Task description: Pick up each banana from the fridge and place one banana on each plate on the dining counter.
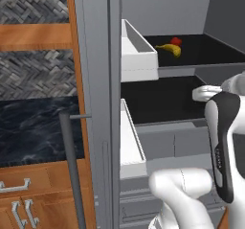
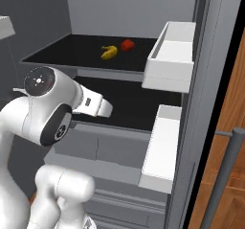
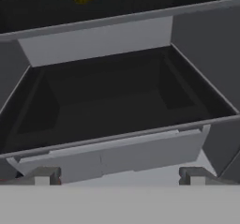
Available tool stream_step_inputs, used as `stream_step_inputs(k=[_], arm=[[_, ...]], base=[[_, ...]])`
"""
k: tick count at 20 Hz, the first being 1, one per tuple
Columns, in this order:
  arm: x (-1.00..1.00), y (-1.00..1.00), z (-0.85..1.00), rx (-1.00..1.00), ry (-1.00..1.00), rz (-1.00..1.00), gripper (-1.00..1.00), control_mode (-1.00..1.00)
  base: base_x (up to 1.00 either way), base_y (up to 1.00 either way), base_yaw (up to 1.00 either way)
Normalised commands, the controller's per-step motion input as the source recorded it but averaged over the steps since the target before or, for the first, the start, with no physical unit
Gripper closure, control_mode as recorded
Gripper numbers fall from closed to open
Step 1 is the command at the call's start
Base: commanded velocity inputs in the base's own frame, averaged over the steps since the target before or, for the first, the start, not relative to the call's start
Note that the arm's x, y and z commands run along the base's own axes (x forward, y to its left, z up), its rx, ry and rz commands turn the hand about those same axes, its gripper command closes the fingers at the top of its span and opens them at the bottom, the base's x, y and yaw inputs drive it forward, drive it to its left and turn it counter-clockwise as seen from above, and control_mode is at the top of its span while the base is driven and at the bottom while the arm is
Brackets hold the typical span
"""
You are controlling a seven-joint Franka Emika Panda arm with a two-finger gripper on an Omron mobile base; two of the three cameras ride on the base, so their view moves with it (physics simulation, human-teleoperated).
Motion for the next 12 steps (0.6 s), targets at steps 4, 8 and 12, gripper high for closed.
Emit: stream_step_inputs(k=[4, 8, 12], arm=[[0.56, 0.03, 0.78, -0.07, -0.08, 0.00, -1.00, -1.00], [0.70, 0.08, 0.54, -0.11, -0.02, 0.00, -1.00, -1.00], [0.68, 0.22, 0.38, -0.10, 0.01, -0.01, -1.00, -1.00]], base=[[0.00, 0.00, 0.00], [0.00, 0.00, 0.00], [0.00, 0.00, 0.00]])
